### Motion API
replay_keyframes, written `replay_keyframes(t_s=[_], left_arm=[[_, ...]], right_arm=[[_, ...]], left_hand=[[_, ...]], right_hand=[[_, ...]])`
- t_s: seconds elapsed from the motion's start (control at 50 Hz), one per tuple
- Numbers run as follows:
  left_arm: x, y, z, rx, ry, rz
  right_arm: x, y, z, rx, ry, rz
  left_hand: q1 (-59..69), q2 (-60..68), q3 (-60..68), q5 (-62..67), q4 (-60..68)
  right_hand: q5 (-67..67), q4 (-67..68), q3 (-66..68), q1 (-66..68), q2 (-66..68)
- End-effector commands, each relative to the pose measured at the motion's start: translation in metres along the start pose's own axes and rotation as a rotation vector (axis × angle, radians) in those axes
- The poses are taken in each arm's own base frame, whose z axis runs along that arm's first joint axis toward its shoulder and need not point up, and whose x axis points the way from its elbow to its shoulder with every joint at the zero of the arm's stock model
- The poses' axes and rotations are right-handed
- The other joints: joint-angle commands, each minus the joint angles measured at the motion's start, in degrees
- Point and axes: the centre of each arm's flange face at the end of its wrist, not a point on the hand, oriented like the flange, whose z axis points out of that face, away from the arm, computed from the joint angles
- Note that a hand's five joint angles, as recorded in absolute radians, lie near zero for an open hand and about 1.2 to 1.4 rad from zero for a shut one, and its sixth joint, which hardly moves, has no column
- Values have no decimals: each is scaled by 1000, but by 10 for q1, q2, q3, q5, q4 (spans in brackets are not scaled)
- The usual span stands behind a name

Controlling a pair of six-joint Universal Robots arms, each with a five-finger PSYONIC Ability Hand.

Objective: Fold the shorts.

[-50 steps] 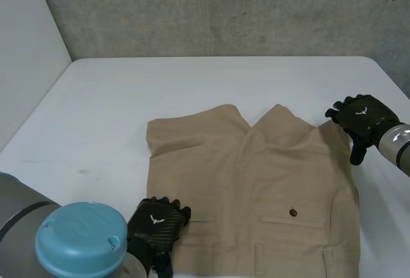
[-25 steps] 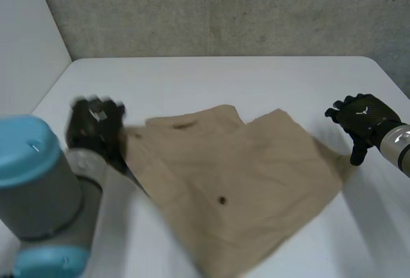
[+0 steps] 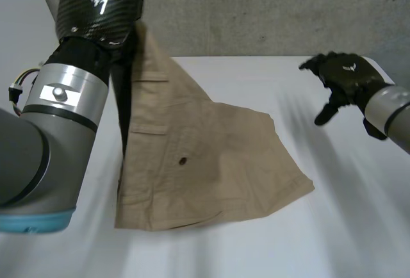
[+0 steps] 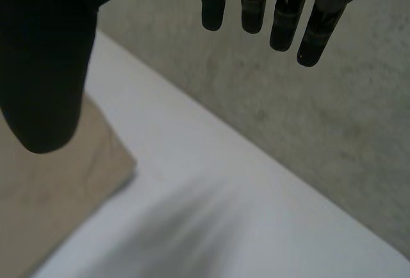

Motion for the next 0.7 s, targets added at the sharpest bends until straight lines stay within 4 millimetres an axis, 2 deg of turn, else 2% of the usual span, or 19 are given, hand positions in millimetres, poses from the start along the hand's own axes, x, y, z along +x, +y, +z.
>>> replay_keyframes(t_s=[0.02,0.06,0.16,0.32,0.36,0.38,0.4,0.42,0.52,0.6,0.68,0.7], left_arm=[[22,-45,-31,123,177,-100],[26,-47,-37,130,203,-104],[31,-47,-49,126,247,-109],[34,-40,-56,90,265,-107],[33,-38,-55,86,260,-105],[33,-38,-54,86,257,-104],[32,-37,-53,91,252,-103],[32,-37,-52,93,250,-102],[21,-36,-37,110,201,-87],[11,-36,-23,137,155,-73],[1,-29,-10,136,109,-54],[-9,-22,-3,124,71,-37]], right_arm=[[-20,-27,30,148,-174,70],[-30,-28,34,170,-233,67],[-72,-25,36,201,-440,54],[-123,-9,31,160,-567,71],[-125,-6,33,151,-553,74],[-125,-4,35,146,-537,75],[-122,-3,39,141,-488,72],[-119,-3,41,144,-462,71],[-110,-14,46,191,-353,59],[-100,-35,38,238,-288,48],[-96,-39,29,235,-265,45],[-95,-39,27,229,-256,43]], left_hand=[[150,123,119,142,116],[150,123,119,142,116],[150,123,119,142,116],[150,123,119,142,116],[150,123,119,142,116],[150,123,119,142,116],[150,123,119,142,116],[150,123,119,142,116],[150,123,119,142,116],[150,123,119,142,116],[150,123,119,142,116],[150,123,119,142,116]], right_hand=[[-37,-34,-7,3,-22],[-37,-34,-7,3,-22],[-37,-34,-7,3,-22],[-37,-33,-7,4,-22],[126,129,156,166,141],[250,254,280,291,265],[551,555,581,592,566],[661,664,691,701,675],[663,666,693,703,678],[663,666,693,703,678],[663,666,693,703,678],[511,514,541,551,525]])
